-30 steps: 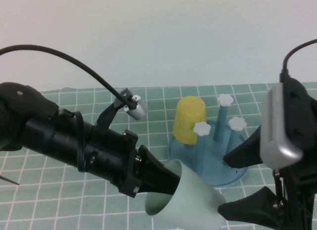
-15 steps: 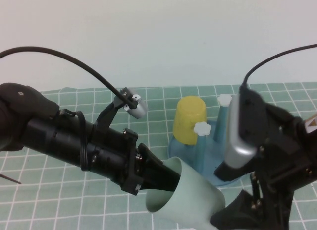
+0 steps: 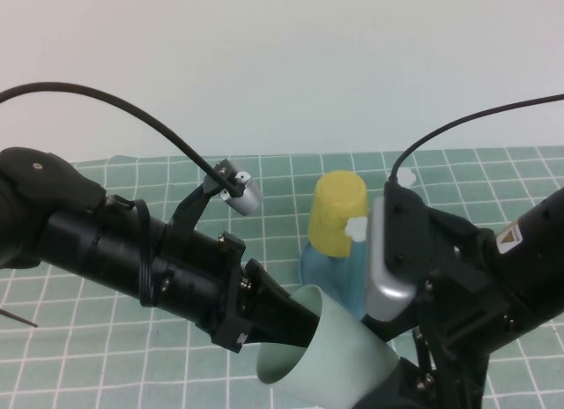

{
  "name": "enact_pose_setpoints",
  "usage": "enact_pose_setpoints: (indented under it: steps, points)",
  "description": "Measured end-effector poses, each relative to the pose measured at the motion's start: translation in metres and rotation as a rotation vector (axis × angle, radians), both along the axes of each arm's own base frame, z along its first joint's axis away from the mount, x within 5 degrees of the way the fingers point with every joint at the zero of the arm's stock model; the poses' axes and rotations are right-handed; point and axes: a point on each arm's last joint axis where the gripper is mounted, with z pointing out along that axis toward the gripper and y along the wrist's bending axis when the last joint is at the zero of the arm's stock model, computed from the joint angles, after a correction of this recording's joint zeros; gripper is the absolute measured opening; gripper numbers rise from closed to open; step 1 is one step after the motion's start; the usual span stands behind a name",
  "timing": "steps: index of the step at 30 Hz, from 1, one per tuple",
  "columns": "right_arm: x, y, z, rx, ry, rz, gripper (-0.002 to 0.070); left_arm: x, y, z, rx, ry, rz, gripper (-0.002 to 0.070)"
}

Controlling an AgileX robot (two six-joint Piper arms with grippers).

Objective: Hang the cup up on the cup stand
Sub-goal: Adjust the cup with two arms

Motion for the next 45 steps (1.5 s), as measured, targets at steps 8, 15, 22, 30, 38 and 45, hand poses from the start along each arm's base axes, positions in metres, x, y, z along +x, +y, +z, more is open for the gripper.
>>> enact_pose_setpoints:
  steps: [8,15,22,30,38,45]
  points:
    - [0.004,0.009,-0.009,0.035,0.048,0.025,0.0620,-0.001,0.000,0.000,0.000,0.002,-0.006,0.0011]
    - [0.003,0.009,-0.012,0.025,0.066,0.039,0.0557,0.000,0.000,0.000,0.003,0.000,-0.005,0.0011]
    - [0.004,0.009,-0.011,0.026,0.063,0.040,0.0537,0.000,0.000,0.000,-0.004,-0.036,-0.024,0.0022]
    - [0.003,0.009,-0.012,0.020,0.063,0.047,0.0536,0.003,0.001,-0.002,0.014,-0.064,0.000,0.0275]
    - [0.003,0.007,-0.013,0.000,0.073,0.036,0.0536,0.012,0.001,0.024,0.080,-0.146,-0.060,0.0358]
    - [0.002,0.006,-0.013,-0.015,0.088,0.035,0.0536,0.022,0.010,0.054,0.272,-0.213,-0.014,0.0361]
